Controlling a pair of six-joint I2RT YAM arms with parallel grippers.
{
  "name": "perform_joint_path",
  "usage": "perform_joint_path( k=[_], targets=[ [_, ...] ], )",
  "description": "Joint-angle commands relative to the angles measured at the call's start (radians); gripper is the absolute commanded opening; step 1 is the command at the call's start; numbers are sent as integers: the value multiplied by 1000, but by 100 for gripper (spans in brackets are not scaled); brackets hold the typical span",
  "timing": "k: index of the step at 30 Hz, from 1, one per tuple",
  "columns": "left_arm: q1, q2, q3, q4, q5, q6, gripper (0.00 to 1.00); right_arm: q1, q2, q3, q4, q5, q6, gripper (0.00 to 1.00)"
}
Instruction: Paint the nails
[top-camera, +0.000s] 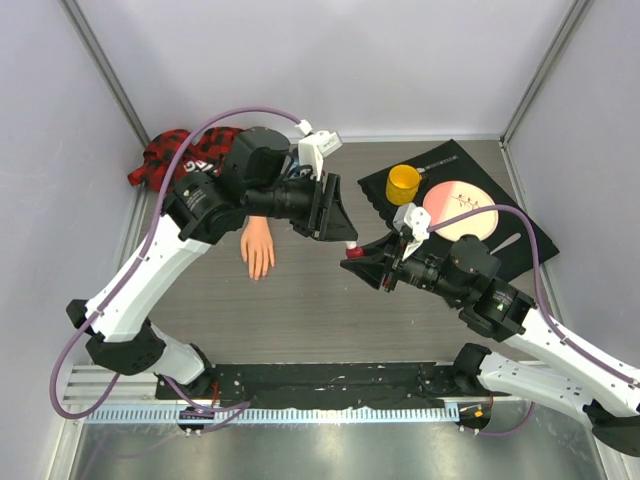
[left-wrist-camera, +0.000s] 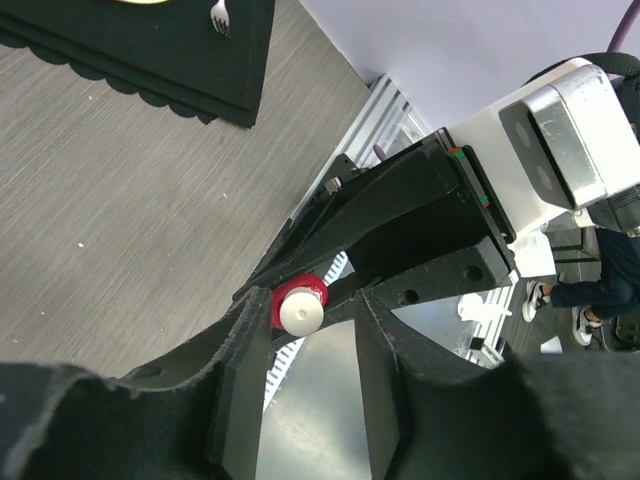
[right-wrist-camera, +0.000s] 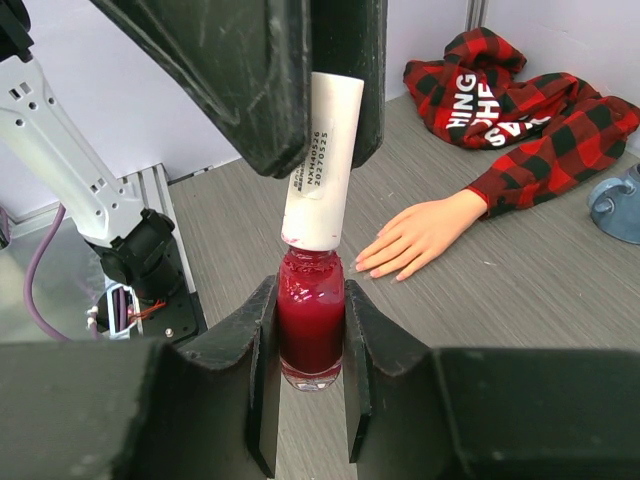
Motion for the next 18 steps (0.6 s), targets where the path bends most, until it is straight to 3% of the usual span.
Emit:
perform_joint_path(
  k=[1, 4, 8, 18],
  targets=[
    [4, 2, 36, -3, 2, 25, 39, -3, 5, 54, 46, -11, -5, 1],
    [4, -5, 33, -3, -27, 31, 31, -3, 5, 52, 46, -13, -3, 1],
    [3, -27, 13, 17, -41, 51, 13, -3, 5, 44, 50, -8, -2, 1],
    [3, -65, -13, 57, -72, 45, 0, -3, -23, 17, 73, 12, 5, 1]
  ],
)
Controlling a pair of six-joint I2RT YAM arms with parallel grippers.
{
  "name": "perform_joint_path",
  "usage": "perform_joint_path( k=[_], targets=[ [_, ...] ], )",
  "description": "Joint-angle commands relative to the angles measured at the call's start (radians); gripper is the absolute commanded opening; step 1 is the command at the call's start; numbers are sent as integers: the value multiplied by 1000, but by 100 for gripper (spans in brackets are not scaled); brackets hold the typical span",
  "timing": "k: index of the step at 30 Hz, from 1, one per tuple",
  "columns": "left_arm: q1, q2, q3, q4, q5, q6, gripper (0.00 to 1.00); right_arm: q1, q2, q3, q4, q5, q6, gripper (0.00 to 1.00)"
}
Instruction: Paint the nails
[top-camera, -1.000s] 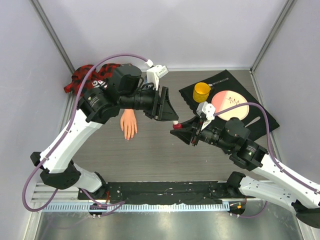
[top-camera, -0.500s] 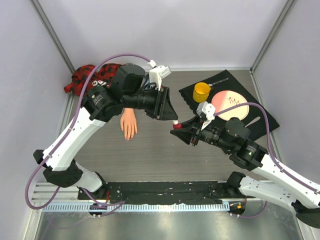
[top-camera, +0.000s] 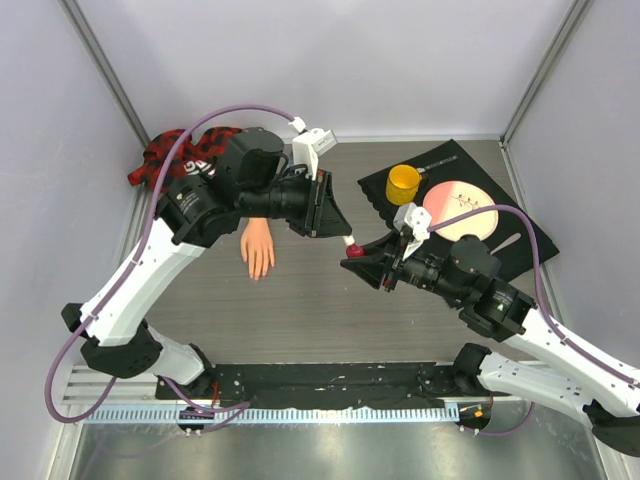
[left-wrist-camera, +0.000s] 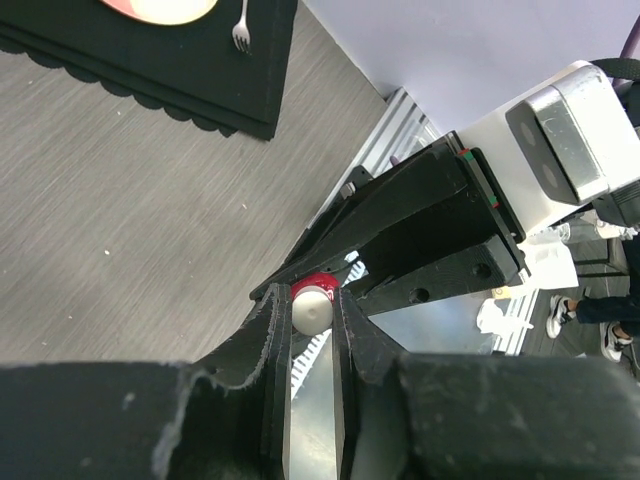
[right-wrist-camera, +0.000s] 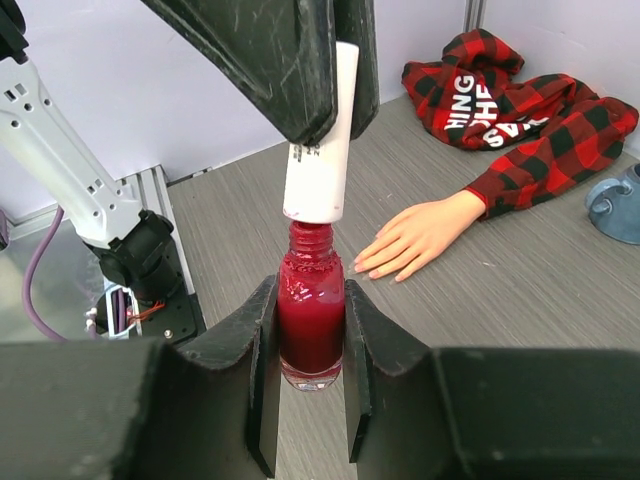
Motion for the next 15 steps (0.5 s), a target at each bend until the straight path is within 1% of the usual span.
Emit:
perform_joint_path(
  k=[1, 15],
  targets=[
    [4, -50, -11, 57, -19, 14, 0, -3, -22, 17, 72, 8, 7, 1],
    [4, -53, -2, 61, -28, 10, 0, -3, -19, 15, 75, -9, 9, 1]
  ],
)
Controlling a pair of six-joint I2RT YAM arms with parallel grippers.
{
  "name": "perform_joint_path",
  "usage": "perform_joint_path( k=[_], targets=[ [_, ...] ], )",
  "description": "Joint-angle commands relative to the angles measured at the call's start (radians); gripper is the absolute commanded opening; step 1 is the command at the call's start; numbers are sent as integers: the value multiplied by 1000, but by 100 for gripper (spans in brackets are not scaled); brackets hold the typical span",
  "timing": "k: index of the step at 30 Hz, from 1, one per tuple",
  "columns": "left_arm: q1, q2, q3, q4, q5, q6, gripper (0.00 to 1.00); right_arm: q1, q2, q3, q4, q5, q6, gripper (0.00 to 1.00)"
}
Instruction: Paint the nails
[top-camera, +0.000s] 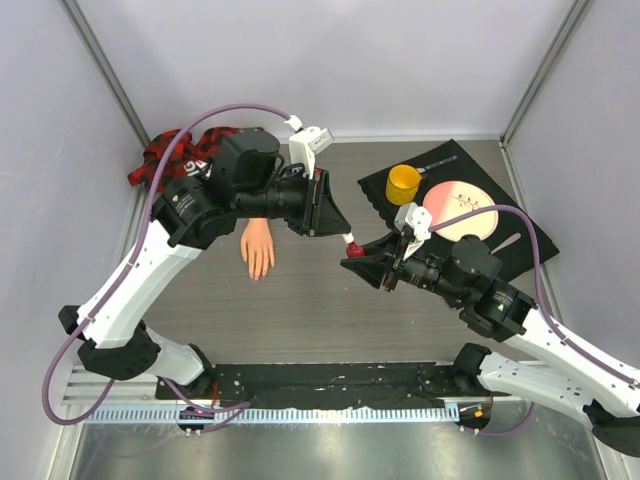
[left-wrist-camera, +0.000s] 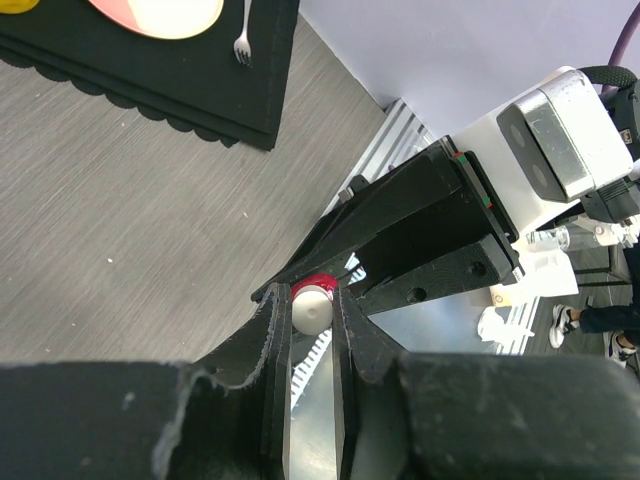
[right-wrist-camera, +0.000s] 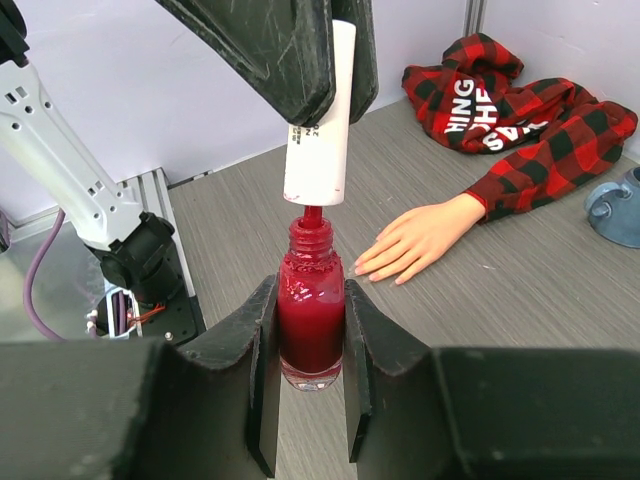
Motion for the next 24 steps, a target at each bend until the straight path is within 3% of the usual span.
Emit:
perform_joint_path(
  k=[1, 24],
  targets=[
    [4, -33, 11, 38, -16, 13, 0, -3, -17, 16, 69, -7, 8, 1],
    [4, -27, 31, 58, -7, 19, 0, -3, 16, 14, 90, -36, 21, 1]
  ],
)
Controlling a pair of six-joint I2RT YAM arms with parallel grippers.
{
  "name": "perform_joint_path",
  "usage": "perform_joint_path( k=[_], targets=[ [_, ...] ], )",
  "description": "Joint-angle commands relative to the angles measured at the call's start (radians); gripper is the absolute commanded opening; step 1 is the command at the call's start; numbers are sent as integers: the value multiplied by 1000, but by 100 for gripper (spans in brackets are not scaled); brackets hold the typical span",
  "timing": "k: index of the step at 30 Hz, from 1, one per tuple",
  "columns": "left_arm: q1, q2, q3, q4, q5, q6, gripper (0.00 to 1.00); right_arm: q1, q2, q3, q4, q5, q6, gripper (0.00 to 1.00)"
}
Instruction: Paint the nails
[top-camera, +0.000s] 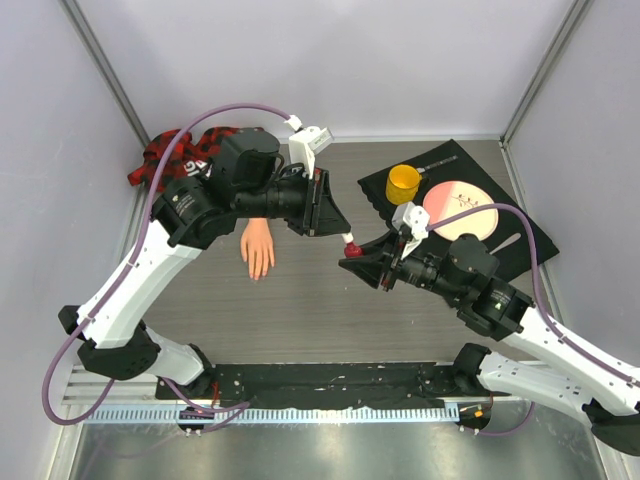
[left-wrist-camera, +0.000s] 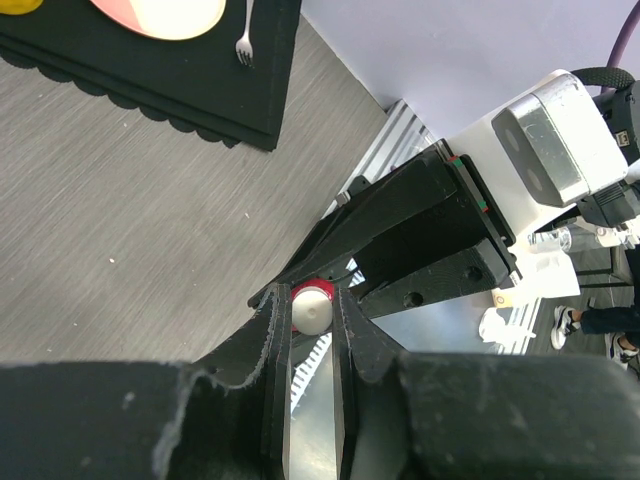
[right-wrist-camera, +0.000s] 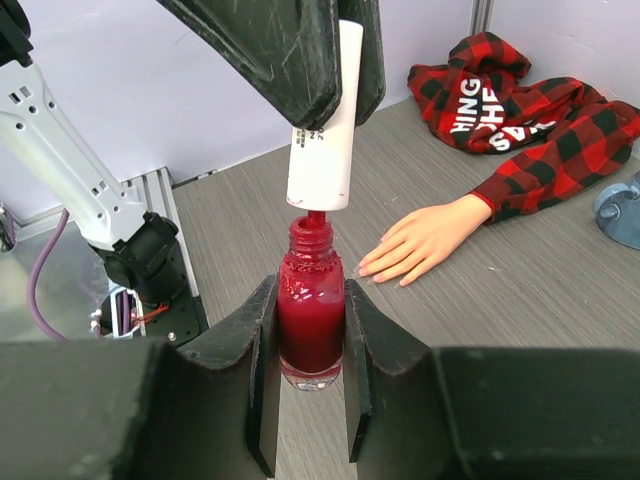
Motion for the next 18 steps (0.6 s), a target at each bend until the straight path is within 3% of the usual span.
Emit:
perform_joint_path(
  k=[1, 18],
  targets=[
    [4, -25, 28, 60, -2, 18, 0, -2, 5, 16, 81, -26, 16, 1],
    [4, -27, 48, 76, 7, 13, 0, -3, 19, 8, 88, -35, 25, 1]
  ],
)
